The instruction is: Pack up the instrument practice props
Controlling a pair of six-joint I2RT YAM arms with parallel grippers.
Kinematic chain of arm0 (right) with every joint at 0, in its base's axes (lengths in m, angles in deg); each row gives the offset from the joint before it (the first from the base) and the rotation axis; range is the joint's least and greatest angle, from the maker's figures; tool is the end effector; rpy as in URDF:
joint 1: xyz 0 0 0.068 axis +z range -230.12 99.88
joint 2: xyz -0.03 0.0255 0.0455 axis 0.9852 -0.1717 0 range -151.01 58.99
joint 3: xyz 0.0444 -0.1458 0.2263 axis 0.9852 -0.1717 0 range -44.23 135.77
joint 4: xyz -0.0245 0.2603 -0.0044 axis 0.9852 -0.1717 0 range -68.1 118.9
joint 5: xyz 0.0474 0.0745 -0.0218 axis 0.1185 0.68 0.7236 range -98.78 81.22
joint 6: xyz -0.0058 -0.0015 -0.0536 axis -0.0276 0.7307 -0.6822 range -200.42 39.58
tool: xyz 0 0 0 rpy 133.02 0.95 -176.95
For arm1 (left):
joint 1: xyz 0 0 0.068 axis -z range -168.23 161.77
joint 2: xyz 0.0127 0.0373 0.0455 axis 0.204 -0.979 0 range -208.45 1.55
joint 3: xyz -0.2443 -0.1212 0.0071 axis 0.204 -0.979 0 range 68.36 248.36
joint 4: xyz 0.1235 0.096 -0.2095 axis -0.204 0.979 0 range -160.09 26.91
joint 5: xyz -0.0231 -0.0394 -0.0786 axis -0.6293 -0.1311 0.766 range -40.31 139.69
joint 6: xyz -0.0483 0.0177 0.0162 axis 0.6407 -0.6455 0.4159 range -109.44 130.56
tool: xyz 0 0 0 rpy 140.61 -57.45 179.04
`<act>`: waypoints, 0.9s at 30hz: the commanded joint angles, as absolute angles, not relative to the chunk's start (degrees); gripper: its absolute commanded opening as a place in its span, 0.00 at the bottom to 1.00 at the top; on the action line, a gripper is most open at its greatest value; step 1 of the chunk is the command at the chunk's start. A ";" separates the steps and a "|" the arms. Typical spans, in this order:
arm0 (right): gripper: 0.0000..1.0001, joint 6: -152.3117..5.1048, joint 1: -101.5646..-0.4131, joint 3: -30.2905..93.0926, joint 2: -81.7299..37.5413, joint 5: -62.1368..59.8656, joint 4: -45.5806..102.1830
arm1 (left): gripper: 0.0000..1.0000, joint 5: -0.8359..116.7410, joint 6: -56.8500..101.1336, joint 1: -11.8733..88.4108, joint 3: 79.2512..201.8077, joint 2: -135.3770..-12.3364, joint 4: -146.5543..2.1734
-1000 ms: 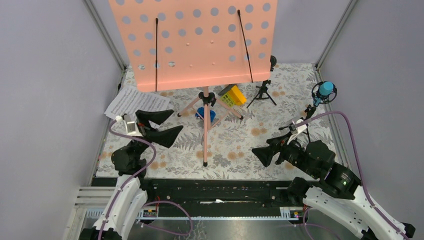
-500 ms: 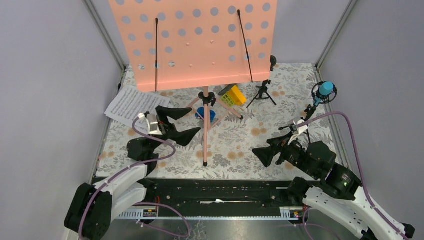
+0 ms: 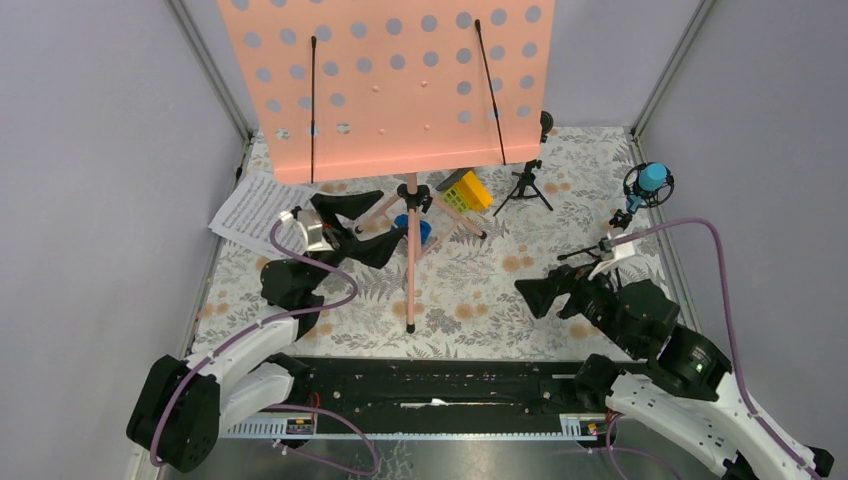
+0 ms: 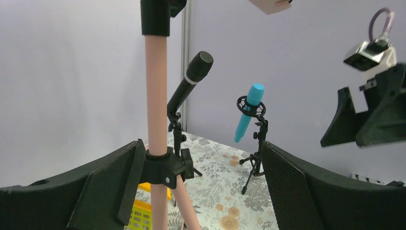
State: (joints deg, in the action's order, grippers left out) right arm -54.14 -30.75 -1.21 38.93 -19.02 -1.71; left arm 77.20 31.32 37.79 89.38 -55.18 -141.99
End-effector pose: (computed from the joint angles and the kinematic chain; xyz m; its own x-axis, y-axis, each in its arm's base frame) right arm 0.0583 0.0584 0.3404 -0.3574 0.2524 -0.8992 -0.5284 0.7392 0.4176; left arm 0.1675 -0.1000 0.3023 0.2396 -0.4667 -0.8514 0.8651 0.5006 -0.0309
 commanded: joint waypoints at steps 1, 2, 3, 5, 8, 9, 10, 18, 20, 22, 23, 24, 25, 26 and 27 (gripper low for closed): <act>1.00 -42.81 -30.61 8.38 35.44 -37.08 -4.91 | 0.96 74.53 30.04 38.19 91.20 -53.79 -137.64; 1.00 -41.37 -30.61 10.82 34.23 -38.40 -6.28 | 0.97 74.10 30.18 38.22 91.38 -53.26 -136.23; 1.00 -40.12 -30.60 13.33 33.04 -39.21 -7.53 | 0.98 73.48 30.43 38.20 91.69 -52.81 -134.20; 1.00 -37.71 -30.55 18.70 30.31 -40.27 -10.35 | 0.99 72.09 31.03 38.28 93.14 -51.90 -128.80; 1.00 -32.82 -30.62 27.58 25.66 -42.31 -15.69 | 0.99 69.51 32.27 38.40 96.35 -50.64 -118.37; 0.99 -31.14 -30.57 30.57 23.98 -43.22 -17.81 | 0.99 68.76 32.69 38.40 97.24 -50.19 -115.50; 1.00 -29.27 -30.57 33.57 22.21 -44.33 -20.01 | 0.99 68.31 32.98 38.40 97.88 -49.76 -112.92; 1.00 -21.52 -30.55 48.54 14.40 -46.91 -29.46 | 0.99 66.51 33.33 38.41 99.47 -45.11 -101.15; 1.00 -20.99 -30.55 49.15 14.69 -46.99 -29.18 | 0.99 65.95 33.24 38.42 99.69 -44.54 -99.73; 1.00 -20.92 -30.58 49.21 15.12 -47.26 -28.88 | 0.99 65.60 33.39 38.45 99.94 -44.50 -98.57; 1.00 -20.94 -30.57 49.03 15.41 -47.90 -28.87 | 0.99 65.52 33.48 38.44 100.03 -44.71 -98.10; 1.00 -21.06 -30.55 48.69 15.67 -48.38 -28.86 | 0.99 65.44 33.54 38.41 100.18 -44.90 -97.59; 1.00 -21.13 -30.59 48.34 16.03 -48.69 -28.76 | 0.99 65.28 33.63 38.44 100.36 -45.32 -97.04; 1.00 -21.10 -30.56 47.98 16.35 -48.78 -28.65 | 0.99 65.14 33.78 38.42 100.56 -45.73 -96.60; 1.00 -21.19 -30.58 47.68 16.82 -48.68 -28.33 | 0.99 65.12 33.89 38.40 100.87 -46.11 -96.09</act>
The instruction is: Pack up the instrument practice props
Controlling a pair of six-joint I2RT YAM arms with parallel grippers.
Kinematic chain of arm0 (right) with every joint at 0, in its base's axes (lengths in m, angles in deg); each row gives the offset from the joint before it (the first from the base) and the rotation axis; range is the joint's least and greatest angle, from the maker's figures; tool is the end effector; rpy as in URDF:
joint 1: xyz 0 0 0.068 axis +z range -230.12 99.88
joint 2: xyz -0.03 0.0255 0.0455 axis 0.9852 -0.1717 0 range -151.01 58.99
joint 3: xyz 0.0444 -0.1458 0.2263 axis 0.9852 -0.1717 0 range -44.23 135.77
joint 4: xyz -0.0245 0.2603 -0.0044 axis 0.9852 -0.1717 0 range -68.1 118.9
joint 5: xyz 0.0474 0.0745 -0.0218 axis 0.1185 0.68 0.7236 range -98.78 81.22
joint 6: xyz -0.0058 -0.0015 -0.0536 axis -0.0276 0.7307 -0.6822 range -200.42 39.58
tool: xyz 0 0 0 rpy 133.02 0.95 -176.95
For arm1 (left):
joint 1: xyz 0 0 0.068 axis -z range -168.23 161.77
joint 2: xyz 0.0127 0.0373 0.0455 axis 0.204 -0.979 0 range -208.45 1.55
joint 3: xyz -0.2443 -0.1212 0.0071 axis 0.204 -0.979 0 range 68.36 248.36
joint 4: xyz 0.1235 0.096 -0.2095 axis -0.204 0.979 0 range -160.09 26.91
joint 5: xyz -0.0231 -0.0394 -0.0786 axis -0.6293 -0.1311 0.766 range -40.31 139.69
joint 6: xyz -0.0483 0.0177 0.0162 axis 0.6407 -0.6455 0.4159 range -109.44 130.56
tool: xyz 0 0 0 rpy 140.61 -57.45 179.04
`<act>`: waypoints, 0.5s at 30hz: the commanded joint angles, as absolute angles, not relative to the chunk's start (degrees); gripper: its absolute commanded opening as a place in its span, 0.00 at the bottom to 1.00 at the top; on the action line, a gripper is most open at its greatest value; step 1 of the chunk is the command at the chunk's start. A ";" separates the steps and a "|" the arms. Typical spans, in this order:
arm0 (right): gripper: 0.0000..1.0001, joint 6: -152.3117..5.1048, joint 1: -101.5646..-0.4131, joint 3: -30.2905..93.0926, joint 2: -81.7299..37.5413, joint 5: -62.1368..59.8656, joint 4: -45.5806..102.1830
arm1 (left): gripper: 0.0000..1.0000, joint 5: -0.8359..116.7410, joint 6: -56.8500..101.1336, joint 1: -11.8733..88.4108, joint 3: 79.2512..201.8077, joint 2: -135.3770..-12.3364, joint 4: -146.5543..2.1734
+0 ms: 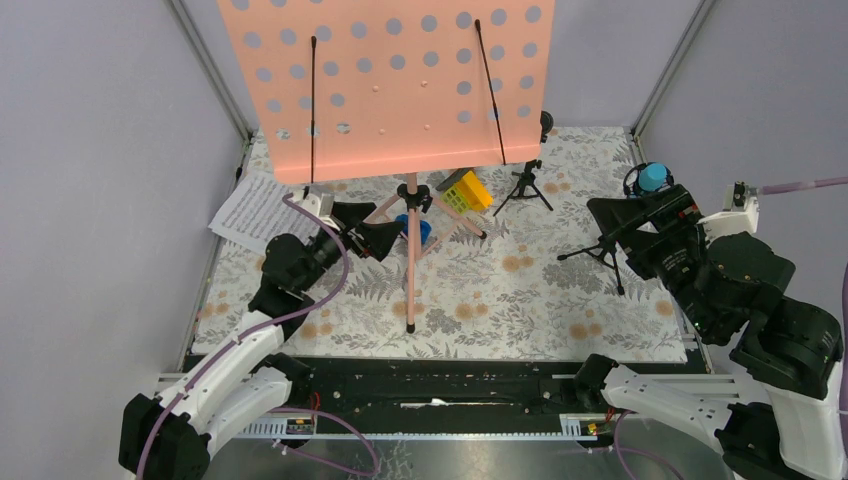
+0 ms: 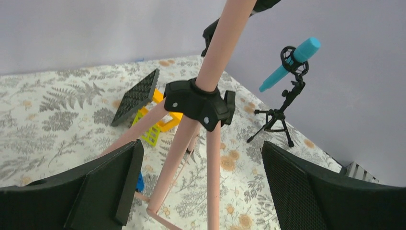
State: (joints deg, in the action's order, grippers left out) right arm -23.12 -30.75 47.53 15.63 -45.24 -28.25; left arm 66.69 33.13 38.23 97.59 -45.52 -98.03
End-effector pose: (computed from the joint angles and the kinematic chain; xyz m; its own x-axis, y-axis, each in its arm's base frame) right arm 0.0468 0.0222 0.5023 -0.2452 0.7535 -0.6100 -0.0398 0.6208 0.7829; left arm 0.1728 -0.0976 0.3078 -0.1174 -0.3514 -0.9288 0.6917 0.6422 -0.3304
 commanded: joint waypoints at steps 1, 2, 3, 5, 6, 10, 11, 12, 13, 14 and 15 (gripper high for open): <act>1.00 -21.30 -30.62 47.43 17.14 -48.53 -27.95 | 0.99 65.20 34.00 38.46 101.22 -46.50 -95.52; 1.00 -21.35 -30.62 47.24 17.74 -48.64 -27.75 | 0.99 65.01 34.09 38.43 101.45 -46.78 -95.16; 1.00 -21.42 -30.63 47.06 18.03 -48.85 -27.51 | 0.99 64.54 34.26 38.40 101.75 -47.09 -94.67; 1.00 -21.61 -30.55 46.64 18.49 -49.78 -27.28 | 0.99 63.62 34.29 38.40 102.40 -47.57 -93.39; 1.00 -21.73 -30.61 46.52 18.58 -50.61 -27.19 | 0.99 63.40 34.17 38.43 102.55 -47.82 -92.96; 1.00 -21.99 -30.61 47.08 18.27 -51.76 -27.18 | 0.99 62.89 33.86 38.40 102.34 -47.95 -92.65; 1.00 -21.97 -30.61 47.16 18.36 -51.99 -27.34 | 0.99 62.61 33.90 38.41 102.17 -47.94 -92.86; 1.00 -21.96 -30.63 46.91 18.60 -52.12 -27.29 | 0.99 62.46 33.86 38.40 101.99 -47.92 -93.12; 1.00 -21.97 -30.57 46.71 18.95 -52.13 -27.25 | 0.99 62.39 33.73 38.36 101.94 -47.93 -93.27; 1.00 -22.11 -30.57 46.65 19.22 -51.99 -27.24 | 0.99 62.43 33.68 38.38 101.96 -47.93 -93.35; 1.00 -22.21 -30.60 46.53 19.49 -51.80 -27.06 | 0.99 62.37 33.68 38.42 101.99 -47.92 -93.37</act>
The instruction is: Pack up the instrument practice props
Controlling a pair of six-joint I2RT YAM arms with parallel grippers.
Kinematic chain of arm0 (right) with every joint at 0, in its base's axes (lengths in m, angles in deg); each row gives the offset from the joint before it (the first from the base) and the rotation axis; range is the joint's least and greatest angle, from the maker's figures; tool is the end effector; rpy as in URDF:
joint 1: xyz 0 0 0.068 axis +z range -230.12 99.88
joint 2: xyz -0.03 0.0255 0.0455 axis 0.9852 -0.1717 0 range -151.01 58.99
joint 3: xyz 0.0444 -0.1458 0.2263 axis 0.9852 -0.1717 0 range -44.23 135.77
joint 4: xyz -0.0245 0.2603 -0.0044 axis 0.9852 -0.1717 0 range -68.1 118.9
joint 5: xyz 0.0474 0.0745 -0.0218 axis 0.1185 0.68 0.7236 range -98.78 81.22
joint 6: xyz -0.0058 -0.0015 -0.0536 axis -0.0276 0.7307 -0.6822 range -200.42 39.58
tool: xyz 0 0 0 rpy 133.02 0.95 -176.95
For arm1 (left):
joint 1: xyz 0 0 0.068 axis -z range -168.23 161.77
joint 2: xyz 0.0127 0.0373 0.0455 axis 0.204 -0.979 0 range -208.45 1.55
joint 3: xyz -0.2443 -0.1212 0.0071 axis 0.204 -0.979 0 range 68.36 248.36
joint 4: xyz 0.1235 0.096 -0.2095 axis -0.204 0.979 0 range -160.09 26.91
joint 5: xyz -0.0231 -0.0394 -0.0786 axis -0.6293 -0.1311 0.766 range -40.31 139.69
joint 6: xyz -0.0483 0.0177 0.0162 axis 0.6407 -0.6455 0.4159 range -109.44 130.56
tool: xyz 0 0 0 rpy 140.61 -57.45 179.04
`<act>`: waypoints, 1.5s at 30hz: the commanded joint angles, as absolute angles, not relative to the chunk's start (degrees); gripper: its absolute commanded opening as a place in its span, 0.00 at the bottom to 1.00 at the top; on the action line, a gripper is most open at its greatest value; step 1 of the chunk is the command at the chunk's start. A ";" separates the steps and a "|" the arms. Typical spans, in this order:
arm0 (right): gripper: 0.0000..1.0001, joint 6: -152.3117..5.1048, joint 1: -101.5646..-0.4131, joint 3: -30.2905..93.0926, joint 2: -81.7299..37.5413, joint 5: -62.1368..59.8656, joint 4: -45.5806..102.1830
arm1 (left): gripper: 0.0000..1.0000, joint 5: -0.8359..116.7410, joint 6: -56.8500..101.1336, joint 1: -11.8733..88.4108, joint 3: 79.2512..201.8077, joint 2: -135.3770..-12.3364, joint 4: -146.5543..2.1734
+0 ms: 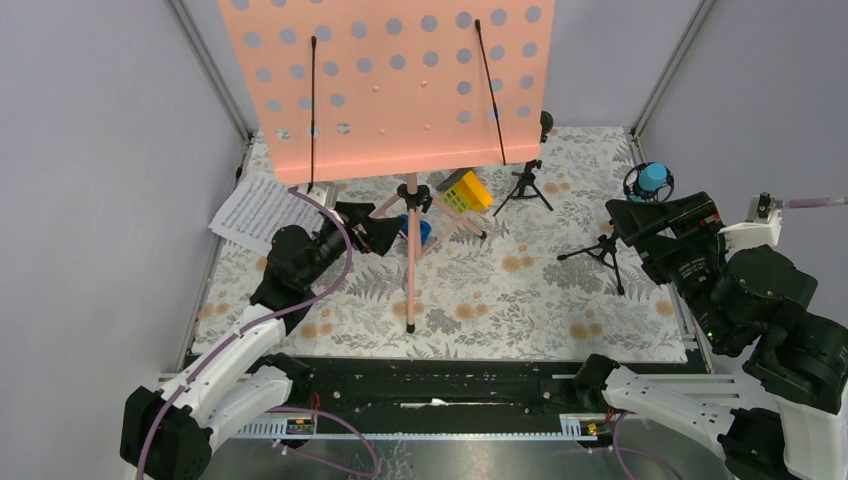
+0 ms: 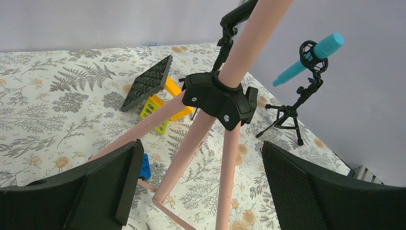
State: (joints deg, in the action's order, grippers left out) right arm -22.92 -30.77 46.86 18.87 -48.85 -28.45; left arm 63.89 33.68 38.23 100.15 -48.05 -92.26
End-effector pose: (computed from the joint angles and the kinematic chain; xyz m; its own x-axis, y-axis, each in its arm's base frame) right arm 0.0346 0.0052 0.5005 -0.1769 0.7846 -0.5943 -0.0270 0.5997 0.7998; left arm 0.1830 -0.1008 0.3049 -0.1930 -0.3291 -0.9244 0.6254 0.6847 -0.3743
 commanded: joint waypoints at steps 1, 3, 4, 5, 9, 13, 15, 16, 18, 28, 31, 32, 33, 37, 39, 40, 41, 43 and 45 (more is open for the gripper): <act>1.00 -22.28 -30.55 46.25 19.85 -51.87 -26.82 | 0.99 62.38 33.68 38.47 101.97 -47.92 -93.44; 1.00 -22.59 -30.56 45.26 20.16 -52.71 -25.42 | 0.99 62.27 33.75 38.38 101.92 -48.06 -93.46; 1.00 -22.99 -30.56 45.27 20.09 -52.90 -24.96 | 0.99 62.27 33.83 38.46 101.88 -48.15 -93.46; 1.00 -23.41 -30.55 45.69 19.79 -52.89 -25.01 | 0.99 62.22 33.92 38.39 101.92 -48.29 -93.42; 1.00 -23.11 -30.55 46.00 19.74 -52.94 -25.98 | 0.99 62.44 34.20 38.38 102.29 -48.78 -93.02; 1.00 -23.88 -30.55 45.32 20.13 -53.27 -24.17 | 0.99 62.09 34.45 38.39 102.56 -49.28 -92.72; 1.00 -23.99 -30.59 45.92 19.76 -53.87 -24.98 | 0.99 62.21 34.55 38.39 102.73 -49.56 -92.59; 1.00 -23.73 -30.55 45.97 19.70 -53.69 -25.33 | 0.99 62.19 34.56 38.40 102.84 -49.67 -92.35; 1.00 -23.71 -30.60 45.36 20.12 -53.02 -24.92 | 0.99 62.09 34.56 38.39 103.11 -49.73 -91.90; 1.00 -25.01 -30.56 45.35 20.97 -51.50 -23.49 | 0.99 61.65 33.45 38.45 102.75 -49.18 -92.93; 1.00 -24.96 -30.62 45.26 21.54 -50.32 -23.50 | 0.99 61.75 33.41 38.41 101.87 -48.63 -94.70; 1.00 -24.93 -30.64 44.96 21.85 -50.13 -23.31 | 0.99 62.01 33.35 38.40 101.78 -48.51 -94.99; 1.00 -24.77 -30.63 44.71 22.09 -50.40 -23.11 | 0.99 62.07 33.26 38.39 101.68 -48.35 -95.04; 1.00 -24.54 -30.57 44.69 23.13 -50.11 -23.10 | 0.99 62.20 32.81 38.40 101.33 -47.79 -94.88; 1.00 -24.18 -30.64 43.79 24.03 -49.53 -23.20 | 0.99 62.21 33.06 38.38 101.13 -47.46 -95.03; 1.00 -24.14 -30.61 43.67 24.29 -48.53 -23.03 | 0.99 62.03 33.33 38.35 101.16 -47.45 -95.00; 1.00 -24.70 -30.67 43.67 24.48 -47.52 -22.80 | 0.99 61.92 33.48 38.39 101.26 -47.44 -94.82; 1.00 -26.53 -30.66 42.33 25.35 -46.80 -21.78 | 0.99 62.63 33.03 38.40 101.36 -47.55 -95.16; 1.00 -28.37 -30.66 38.68 27.02 -47.69 -20.19 | 0.99 64.53 31.50 38.40 100.63 -47.31 -98.33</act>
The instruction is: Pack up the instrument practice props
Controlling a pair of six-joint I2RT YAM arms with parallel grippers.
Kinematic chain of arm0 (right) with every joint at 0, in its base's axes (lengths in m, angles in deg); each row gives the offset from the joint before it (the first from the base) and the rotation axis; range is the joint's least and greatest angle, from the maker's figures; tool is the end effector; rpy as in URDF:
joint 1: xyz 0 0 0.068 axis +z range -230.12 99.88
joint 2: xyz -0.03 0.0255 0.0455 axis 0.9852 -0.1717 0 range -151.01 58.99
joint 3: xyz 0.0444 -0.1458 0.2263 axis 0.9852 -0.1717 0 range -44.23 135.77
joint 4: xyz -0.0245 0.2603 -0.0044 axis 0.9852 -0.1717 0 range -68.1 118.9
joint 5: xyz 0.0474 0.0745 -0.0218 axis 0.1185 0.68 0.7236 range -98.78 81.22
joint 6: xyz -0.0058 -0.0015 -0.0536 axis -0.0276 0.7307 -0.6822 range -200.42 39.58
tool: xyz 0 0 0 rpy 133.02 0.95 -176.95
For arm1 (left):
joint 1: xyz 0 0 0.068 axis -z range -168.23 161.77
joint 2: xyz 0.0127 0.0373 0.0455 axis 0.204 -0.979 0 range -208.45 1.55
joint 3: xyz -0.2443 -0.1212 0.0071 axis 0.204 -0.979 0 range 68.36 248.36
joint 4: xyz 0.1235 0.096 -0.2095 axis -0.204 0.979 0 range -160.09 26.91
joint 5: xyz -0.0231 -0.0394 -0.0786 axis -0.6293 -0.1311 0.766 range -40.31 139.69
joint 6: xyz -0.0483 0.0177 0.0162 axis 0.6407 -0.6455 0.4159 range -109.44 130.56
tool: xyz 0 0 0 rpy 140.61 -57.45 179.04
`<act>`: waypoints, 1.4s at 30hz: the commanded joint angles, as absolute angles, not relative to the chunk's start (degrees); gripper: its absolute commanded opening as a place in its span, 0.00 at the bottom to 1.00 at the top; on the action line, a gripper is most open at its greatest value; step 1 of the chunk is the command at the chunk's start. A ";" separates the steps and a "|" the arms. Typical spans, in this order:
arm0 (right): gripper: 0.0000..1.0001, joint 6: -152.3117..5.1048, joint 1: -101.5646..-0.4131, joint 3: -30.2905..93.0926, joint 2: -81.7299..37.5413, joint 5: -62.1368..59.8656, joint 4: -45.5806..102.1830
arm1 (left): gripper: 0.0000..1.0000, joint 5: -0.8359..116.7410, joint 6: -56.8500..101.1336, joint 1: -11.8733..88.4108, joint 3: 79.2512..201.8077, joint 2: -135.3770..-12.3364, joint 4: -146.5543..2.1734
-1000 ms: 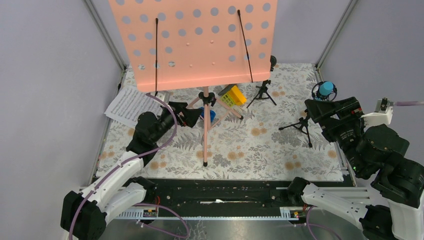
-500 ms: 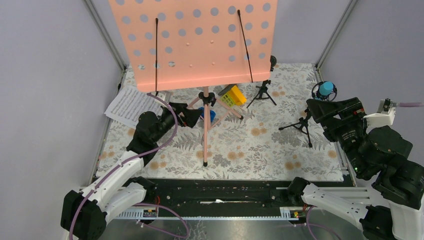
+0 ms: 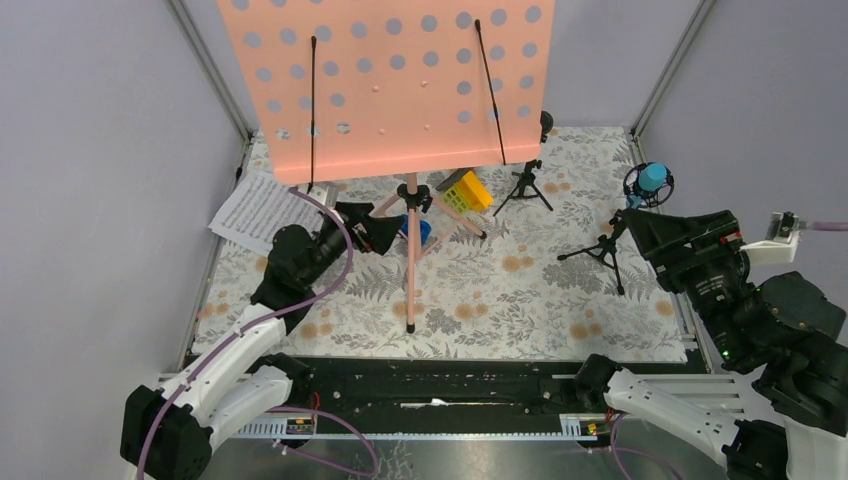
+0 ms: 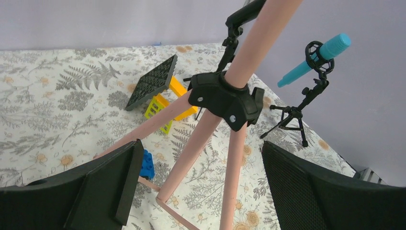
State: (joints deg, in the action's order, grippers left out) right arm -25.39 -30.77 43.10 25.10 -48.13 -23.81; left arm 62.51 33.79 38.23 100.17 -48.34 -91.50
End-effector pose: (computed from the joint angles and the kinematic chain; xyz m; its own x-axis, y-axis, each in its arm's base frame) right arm 0.0172 -0.0145 0.4946 -0.1374 0.8126 -0.5664 -0.1064 0.5564 0.8240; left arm 0.1845 -0.1006 0.3027 -0.2018 -0.3291 -0.9225 0.6020 0.7013 -0.3818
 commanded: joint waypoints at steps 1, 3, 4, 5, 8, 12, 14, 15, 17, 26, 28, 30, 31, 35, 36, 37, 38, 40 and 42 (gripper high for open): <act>1.00 -29.15 -30.64 36.20 27.99 -47.72 -19.30 | 0.99 65.87 30.49 38.40 99.73 -47.12 -101.16; 1.00 -31.69 -30.61 31.34 30.43 -46.48 -16.93 | 0.99 68.17 28.84 38.44 97.33 -46.64 -108.09; 1.00 -32.33 -30.55 28.90 31.52 -46.02 -16.17 | 0.99 68.89 28.43 38.41 96.54 -46.43 -111.18; 1.00 -32.64 -30.61 26.77 32.67 -45.69 -15.72 | 0.99 69.70 28.08 38.36 96.19 -46.34 -113.62; 1.00 -32.46 -30.63 19.82 36.61 -44.53 -14.27 | 0.99 72.11 26.51 38.40 96.13 -47.17 -118.61; 1.00 -30.71 -30.59 11.63 42.64 -42.56 -12.14 | 0.99 73.88 25.07 38.43 94.33 -49.57 -127.08; 1.00 -30.06 -30.66 8.82 44.80 -41.65 -11.21 | 0.98 73.99 25.38 38.40 92.81 -51.18 -132.91; 1.00 -29.86 -30.68 7.95 45.66 -41.35 -11.03 | 0.97 73.95 25.78 38.41 92.54 -52.17 -135.16; 1.00 -29.75 -30.64 6.84 46.52 -40.91 -11.01 | 0.96 74.41 26.38 38.44 93.22 -54.28 -137.06; 0.99 -29.08 -30.58 6.07 46.03 -40.52 -12.71 | 0.93 74.88 28.14 38.39 96.30 -62.87 -145.23; 1.00 -28.95 -30.58 5.81 46.19 -40.39 -12.78 | 0.92 74.92 28.10 38.45 97.42 -64.42 -144.96; 0.99 -28.75 -30.55 5.65 46.32 -40.50 -13.05 | 0.89 74.95 27.83 38.42 98.63 -65.84 -144.13; 0.99 -28.66 -30.55 5.53 46.38 -40.58 -13.26 | 0.88 75.26 27.32 38.42 99.40 -66.35 -143.05; 1.00 -27.89 -30.61 4.74 47.06 -40.95 -14.06 | 0.87 75.43 26.82 38.41 100.32 -68.17 -143.28; 0.99 -27.68 -30.59 4.54 47.31 -40.90 -14.08 | 0.87 75.28 26.82 38.40 100.23 -68.49 -143.90; 1.00 -27.54 -30.58 4.47 47.42 -40.83 -14.08 | 0.87 75.00 26.76 38.41 100.25 -68.89 -144.20; 1.00 -27.51 -30.59 4.38 47.51 -40.75 -14.13 | 0.87 74.81 26.67 38.42 100.33 -69.22 -144.26; 0.99 -27.47 -30.58 4.30 47.63 -40.54 -14.10 | 0.87 74.54 26.56 38.41 100.85 -70.10 -144.33; 0.99 -27.36 -30.57 4.16 47.52 -40.68 -14.09 | 0.87 74.70 26.80 38.39 101.59 -71.21 -144.64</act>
